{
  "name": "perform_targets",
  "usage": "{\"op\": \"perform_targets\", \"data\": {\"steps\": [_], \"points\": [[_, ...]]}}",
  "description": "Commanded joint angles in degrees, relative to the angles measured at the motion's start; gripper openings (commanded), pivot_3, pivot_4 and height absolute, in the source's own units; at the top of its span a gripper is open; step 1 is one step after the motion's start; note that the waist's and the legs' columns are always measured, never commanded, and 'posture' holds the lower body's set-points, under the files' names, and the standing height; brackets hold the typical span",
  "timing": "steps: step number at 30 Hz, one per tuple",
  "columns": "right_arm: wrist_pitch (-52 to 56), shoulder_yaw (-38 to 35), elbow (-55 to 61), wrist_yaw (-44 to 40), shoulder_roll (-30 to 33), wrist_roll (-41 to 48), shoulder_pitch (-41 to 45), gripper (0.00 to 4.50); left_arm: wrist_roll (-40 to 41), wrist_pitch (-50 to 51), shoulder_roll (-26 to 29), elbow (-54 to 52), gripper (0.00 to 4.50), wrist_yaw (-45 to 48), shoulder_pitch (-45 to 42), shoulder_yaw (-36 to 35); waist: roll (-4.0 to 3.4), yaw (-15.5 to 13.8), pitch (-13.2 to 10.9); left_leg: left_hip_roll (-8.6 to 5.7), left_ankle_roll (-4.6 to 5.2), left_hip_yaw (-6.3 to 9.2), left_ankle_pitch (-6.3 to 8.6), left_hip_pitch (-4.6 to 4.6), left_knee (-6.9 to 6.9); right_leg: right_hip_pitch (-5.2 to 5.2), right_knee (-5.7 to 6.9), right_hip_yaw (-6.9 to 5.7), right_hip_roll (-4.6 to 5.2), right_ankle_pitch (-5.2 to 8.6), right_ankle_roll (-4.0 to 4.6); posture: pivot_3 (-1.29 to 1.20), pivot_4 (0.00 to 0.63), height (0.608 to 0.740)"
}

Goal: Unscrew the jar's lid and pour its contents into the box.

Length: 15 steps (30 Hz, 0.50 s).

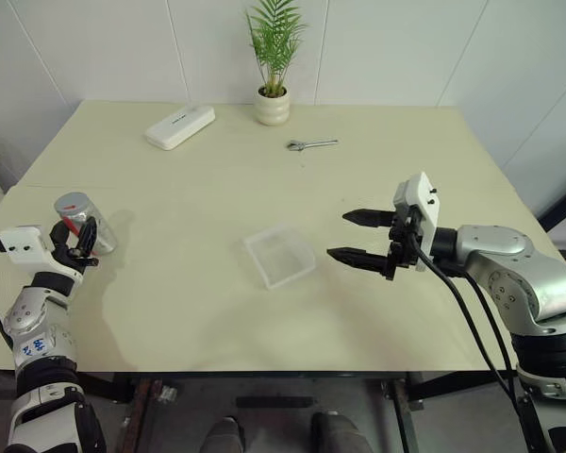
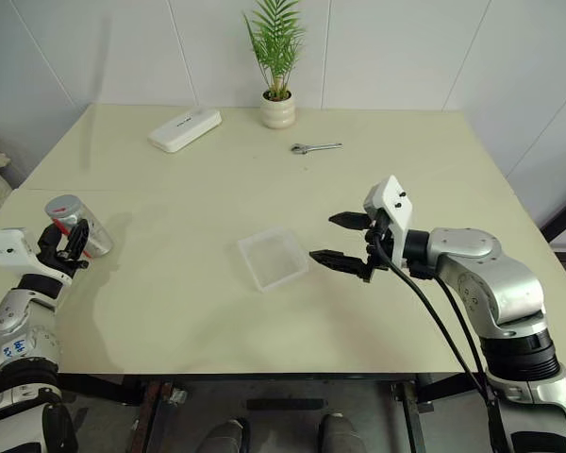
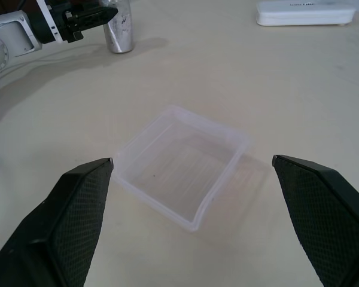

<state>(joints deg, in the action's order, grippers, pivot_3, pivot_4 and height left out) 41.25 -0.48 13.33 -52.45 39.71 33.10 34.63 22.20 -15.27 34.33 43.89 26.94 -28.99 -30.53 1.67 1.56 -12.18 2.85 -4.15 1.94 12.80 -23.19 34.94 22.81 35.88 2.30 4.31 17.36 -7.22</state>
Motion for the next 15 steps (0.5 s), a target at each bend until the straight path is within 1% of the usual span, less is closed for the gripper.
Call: {"op": "perform_targets", "data": {"steps": [1, 4, 6, 12, 15], "points": [[-1.13, -1.22, 0.96, -0.13, 0.04, 0.28, 0.93, 4.50, 0.31, -1.79, 1.56, -0.58, 1.94, 0.19, -0.52, -0.81, 0.00, 0.00, 0.00, 0.00, 0.00, 0.00, 0.00, 0.00, 0.00, 0.00, 0.00, 0.00, 0.00, 0.00, 0.00, 0.00, 0.150, 0.740], [-1.20, -1.22, 1.00, -0.03, 0.10, 0.15, 0.95, 4.50, 1.00, -1.53, 1.39, -1.99, 1.94, 2.01, 0.10, -0.53, 0.00, -0.01, 0.00, 0.00, 0.00, 0.00, 0.00, 0.00, 0.00, 0.00, 0.00, 0.00, 0.00, 0.00, 0.00, 0.00, 0.150, 0.740], [-1.13, -1.36, 1.16, 0.19, 0.11, 0.15, 1.01, 4.50, 1.18, -0.68, 1.12, -4.74, 1.94, 3.61, 0.92, 0.34, 0.00, 0.01, 0.00, 0.00, 0.00, 0.00, 0.00, 0.00, 0.00, 0.00, -0.01, 0.00, 0.00, 0.00, 0.00, 0.00, 0.150, 0.740], [-0.60, -1.98, 2.41, 1.65, -0.12, 0.47, 1.43, 4.50, 3.20, 3.64, 0.41, -17.04, 1.94, 10.48, 4.27, 4.07, 0.00, -0.04, 0.00, 0.00, 0.00, 0.00, 0.00, -0.01, -0.01, 0.00, -0.01, 0.01, 0.00, 0.00, 0.00, 0.00, 0.150, 0.740], [0.25, -2.22, 4.64, 4.57, -1.58, 1.03, 1.36, 4.50, 5.92, 7.36, 0.31, -23.38, 1.94, 14.96, 5.62, 5.98, 0.00, 0.10, 0.00, 0.00, -0.01, -0.01, 0.00, -0.01, -0.01, 0.00, -0.01, 0.02, 0.00, 0.00, 0.00, 0.00, 0.150, 0.740]]}}
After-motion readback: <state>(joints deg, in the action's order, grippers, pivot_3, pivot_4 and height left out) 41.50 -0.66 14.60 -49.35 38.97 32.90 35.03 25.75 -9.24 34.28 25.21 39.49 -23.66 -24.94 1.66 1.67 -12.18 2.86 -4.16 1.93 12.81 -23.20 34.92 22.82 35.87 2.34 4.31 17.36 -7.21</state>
